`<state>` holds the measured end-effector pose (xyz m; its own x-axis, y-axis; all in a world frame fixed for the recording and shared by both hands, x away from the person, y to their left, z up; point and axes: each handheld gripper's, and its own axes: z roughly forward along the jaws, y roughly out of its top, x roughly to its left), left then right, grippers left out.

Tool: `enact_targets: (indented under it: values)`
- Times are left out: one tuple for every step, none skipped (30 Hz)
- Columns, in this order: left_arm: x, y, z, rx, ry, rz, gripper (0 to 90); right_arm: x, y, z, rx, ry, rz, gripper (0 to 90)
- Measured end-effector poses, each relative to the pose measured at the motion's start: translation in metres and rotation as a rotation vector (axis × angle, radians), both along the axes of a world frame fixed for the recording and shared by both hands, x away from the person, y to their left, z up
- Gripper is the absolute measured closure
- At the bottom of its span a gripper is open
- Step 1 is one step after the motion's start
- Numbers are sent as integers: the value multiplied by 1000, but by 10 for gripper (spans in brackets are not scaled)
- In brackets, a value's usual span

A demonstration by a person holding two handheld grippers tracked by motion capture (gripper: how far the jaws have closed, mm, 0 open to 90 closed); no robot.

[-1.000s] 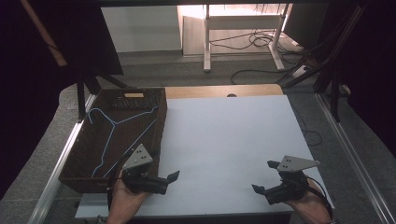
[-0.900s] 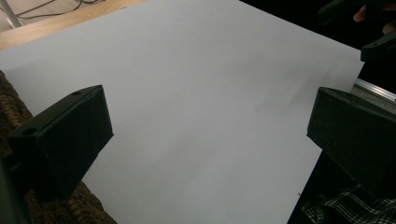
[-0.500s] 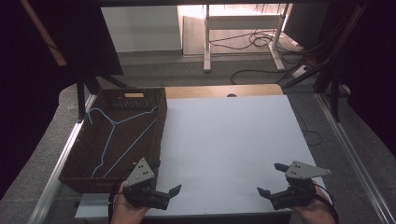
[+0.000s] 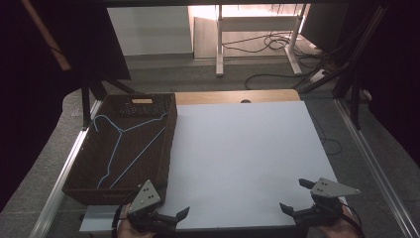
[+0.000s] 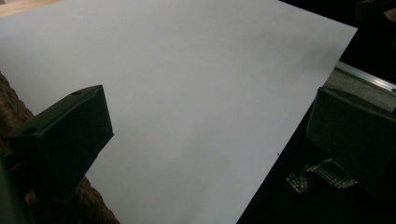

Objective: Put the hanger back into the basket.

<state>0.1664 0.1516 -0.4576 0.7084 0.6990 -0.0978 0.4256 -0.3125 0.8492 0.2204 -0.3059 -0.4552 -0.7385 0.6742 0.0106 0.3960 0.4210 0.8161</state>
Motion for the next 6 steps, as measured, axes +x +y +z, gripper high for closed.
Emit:
enact_targets:
  values:
    - [-1, -1, -2, 8, 6, -2, 3, 0, -2, -2, -8, 13, -6, 0]
    - [-2, -1, -3, 13, 7, -2, 3, 0, -2, -2, -8, 13, -6, 0]
    - [-3, -1, -5, 22, 10, -3, 3, 1, -2, -3, -6, 14, -9, 0]
    - [-3, -2, -6, 29, 13, -4, 3, 1, -3, -3, -4, 17, -14, 0]
    - [-3, -2, -7, 29, 15, -5, 3, 1, -3, -3, -4, 17, -14, 0]
    - [-3, -2, -7, 31, 14, -5, 3, 1, -3, -3, -7, 16, -15, 0]
